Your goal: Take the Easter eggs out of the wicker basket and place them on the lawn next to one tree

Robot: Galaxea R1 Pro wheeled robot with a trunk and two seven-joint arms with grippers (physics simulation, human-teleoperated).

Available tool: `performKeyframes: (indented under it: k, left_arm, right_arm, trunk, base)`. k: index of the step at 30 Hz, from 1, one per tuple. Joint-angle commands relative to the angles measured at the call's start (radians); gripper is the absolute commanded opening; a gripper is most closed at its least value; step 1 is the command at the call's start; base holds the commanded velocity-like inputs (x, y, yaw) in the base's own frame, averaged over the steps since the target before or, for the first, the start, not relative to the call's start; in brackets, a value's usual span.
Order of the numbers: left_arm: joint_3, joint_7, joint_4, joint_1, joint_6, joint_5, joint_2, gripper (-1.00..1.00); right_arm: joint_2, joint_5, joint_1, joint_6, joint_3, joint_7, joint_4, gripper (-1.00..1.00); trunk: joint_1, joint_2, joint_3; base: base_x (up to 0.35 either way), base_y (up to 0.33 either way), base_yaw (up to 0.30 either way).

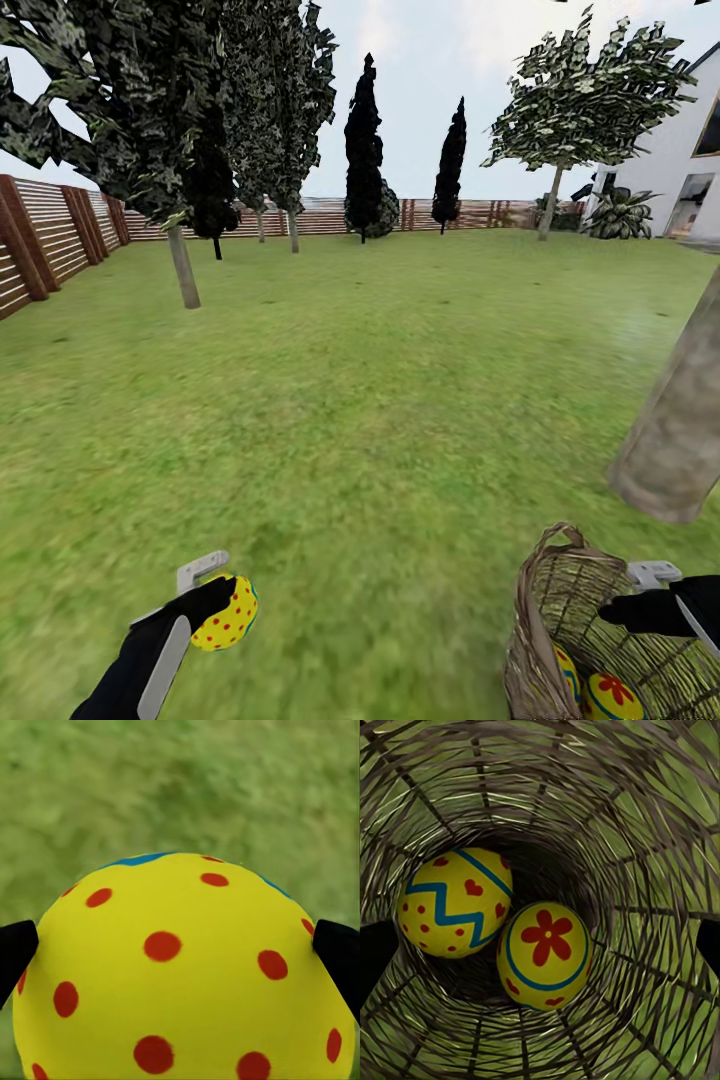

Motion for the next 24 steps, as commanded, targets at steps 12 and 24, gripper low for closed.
performKeyframes:
  k: [12, 24]
  left_arm:
    - [-0.002, 0.005, 0.004, 0.000, 0.006, 0.010, -0.005, -1.00]
    - [-0.026, 0.014, -0.161, 0.000, 0.016, 0.018, -0.013, -1.00]
  right_arm:
    - [0.000, 0.001, -0.001, 0.005, 0.001, 0.003, -0.001, 1.00]
    - [0.001, 0.001, -0.001, 0.005, 0.003, 0.003, -0.001, 1.00]
  trunk:
    - [0.046, -0.085, -0.039]
    - [0.051, -0.088, -0.085]
  base:
    - [0.000, 0.000, 0.000]
    - [0.000, 0.000, 0.000]
